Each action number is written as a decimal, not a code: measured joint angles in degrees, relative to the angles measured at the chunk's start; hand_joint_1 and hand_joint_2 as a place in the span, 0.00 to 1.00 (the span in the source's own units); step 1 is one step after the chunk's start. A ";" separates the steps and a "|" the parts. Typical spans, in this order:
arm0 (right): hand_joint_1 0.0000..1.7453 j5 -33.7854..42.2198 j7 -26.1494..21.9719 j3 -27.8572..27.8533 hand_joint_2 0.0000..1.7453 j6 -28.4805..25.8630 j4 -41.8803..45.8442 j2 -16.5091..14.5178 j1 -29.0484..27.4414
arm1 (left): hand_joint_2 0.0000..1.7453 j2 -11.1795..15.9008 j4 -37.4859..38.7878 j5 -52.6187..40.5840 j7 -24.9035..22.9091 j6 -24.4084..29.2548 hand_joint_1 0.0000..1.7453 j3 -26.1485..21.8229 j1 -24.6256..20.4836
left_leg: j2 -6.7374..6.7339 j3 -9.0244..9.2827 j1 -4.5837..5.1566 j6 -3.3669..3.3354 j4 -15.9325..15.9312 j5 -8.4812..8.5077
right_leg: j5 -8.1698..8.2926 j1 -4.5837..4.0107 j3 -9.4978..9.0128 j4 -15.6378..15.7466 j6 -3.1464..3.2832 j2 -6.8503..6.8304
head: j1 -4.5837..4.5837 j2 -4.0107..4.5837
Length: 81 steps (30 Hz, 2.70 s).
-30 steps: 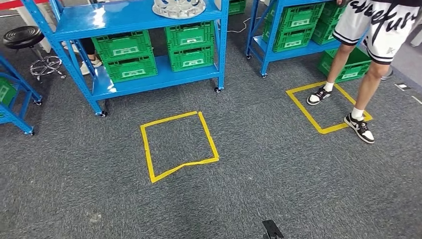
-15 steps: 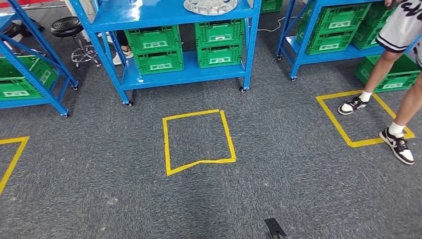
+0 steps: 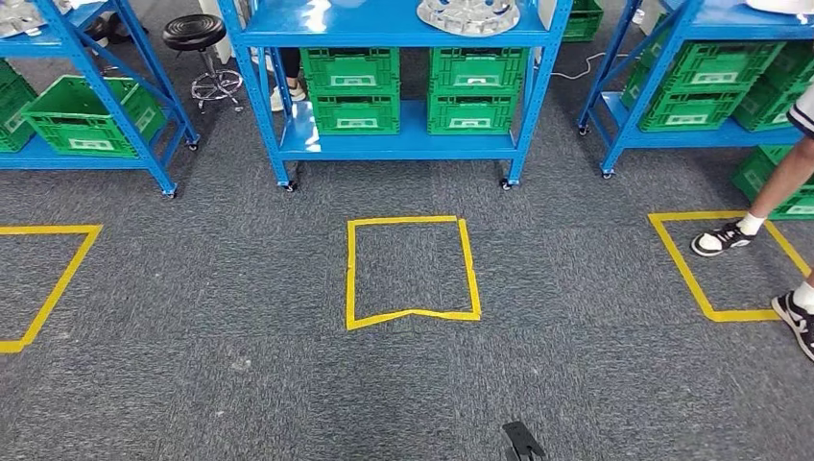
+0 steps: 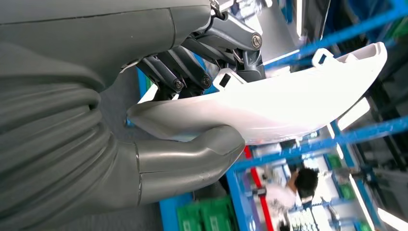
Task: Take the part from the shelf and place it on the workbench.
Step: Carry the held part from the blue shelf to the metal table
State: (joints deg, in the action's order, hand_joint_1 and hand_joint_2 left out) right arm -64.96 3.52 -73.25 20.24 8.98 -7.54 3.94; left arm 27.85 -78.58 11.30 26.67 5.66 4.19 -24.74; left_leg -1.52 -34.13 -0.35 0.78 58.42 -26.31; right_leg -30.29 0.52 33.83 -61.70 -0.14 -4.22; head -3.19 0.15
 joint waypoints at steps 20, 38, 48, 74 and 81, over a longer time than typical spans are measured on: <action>0.00 -0.53 0.92 0.38 0.00 0.83 -0.14 1.53 -0.20 | 1.00 2.85 1.76 1.50 2.38 0.88 1.00 -0.15 -0.52 | 2.10 -8.88 -0.32 2.51 15.79 -5.87 | 1.54 0.19 -0.70 1.98 2.72 1.69 | 0.31 0.00; 0.00 -0.53 1.54 0.38 0.00 0.49 -0.37 1.56 -0.13 | 1.00 5.22 0.64 2.43 2.47 1.62 1.00 -0.16 0.95 | 5.77 -0.76 0.07 -0.70 0.50 0.53 | -1.32 -0.27 4.11 -7.65 0.48 5.06 | -0.04 0.00; 0.00 -0.52 1.79 0.38 0.00 0.43 -0.37 1.83 0.18 | 1.00 6.09 0.01 2.44 3.24 2.12 1.00 -0.21 2.04 | 3.43 -5.50 0.05 2.21 8.73 -3.69 | 1.93 -0.18 -0.61 2.08 2.99 3.59 | 0.34 0.00; 0.00 -0.83 1.99 0.38 0.00 0.56 -0.65 2.17 0.37 | 1.00 8.20 -1.05 3.84 3.92 3.10 1.00 -0.19 2.43 | 9.56 -1.31 -0.42 1.75 0.38 1.02 | 1.21 0.12 -0.50 1.30 1.33 6.59 | -0.01 0.00; 0.00 -1.10 1.80 0.38 0.00 -0.04 -0.65 2.21 0.24 | 1.00 9.06 -1.22 3.98 4.08 3.84 1.00 -0.29 3.45 | 2.12 -8.47 -0.36 2.81 15.35 -5.82 | 1.63 -0.33 -1.06 2.19 3.15 1.67 | 0.33 0.00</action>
State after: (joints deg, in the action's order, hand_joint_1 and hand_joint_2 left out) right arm -66.06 5.32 -72.87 20.20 8.33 -5.33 4.18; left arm 36.92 -79.79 15.28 30.75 9.50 3.89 -21.28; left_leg 0.60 -42.61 -0.71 3.59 73.77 -32.13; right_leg -28.66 0.19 32.77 -59.51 3.01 -2.54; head -2.86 0.15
